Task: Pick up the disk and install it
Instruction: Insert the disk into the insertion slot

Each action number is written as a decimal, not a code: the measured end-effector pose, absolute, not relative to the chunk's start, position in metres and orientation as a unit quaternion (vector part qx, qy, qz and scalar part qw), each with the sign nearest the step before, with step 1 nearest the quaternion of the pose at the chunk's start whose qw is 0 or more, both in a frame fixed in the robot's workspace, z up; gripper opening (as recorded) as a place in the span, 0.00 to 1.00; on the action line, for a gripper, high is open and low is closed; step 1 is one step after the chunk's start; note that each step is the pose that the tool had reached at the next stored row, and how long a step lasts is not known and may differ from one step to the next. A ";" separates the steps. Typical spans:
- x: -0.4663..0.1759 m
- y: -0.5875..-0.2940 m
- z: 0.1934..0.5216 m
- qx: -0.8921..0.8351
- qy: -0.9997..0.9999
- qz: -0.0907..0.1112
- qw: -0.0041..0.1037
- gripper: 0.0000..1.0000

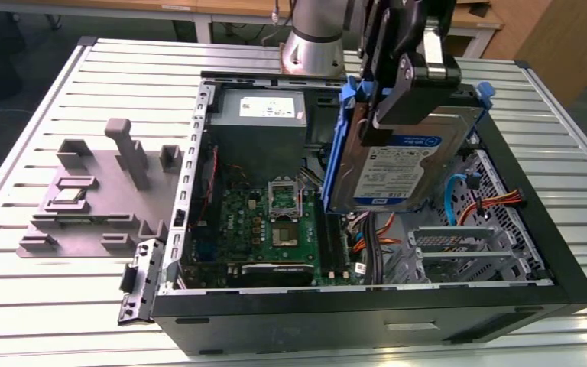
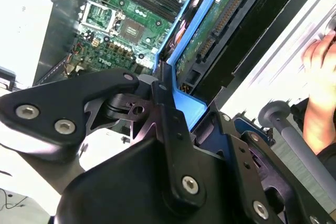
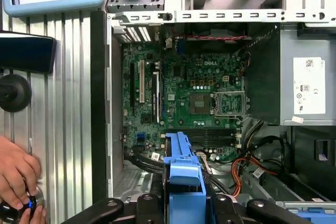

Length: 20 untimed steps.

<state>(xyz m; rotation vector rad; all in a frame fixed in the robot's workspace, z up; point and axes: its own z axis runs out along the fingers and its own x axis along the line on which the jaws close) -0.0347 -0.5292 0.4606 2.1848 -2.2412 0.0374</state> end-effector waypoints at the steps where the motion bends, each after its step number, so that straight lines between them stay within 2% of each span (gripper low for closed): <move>1: -0.034 -0.531 0.460 0.698 -0.716 0.012 0.006 0.36; 9: -0.029 -0.547 0.459 0.698 -0.716 0.012 0.006 0.36; 20: -0.007 -0.551 0.455 0.698 -0.716 0.012 0.007 0.36</move>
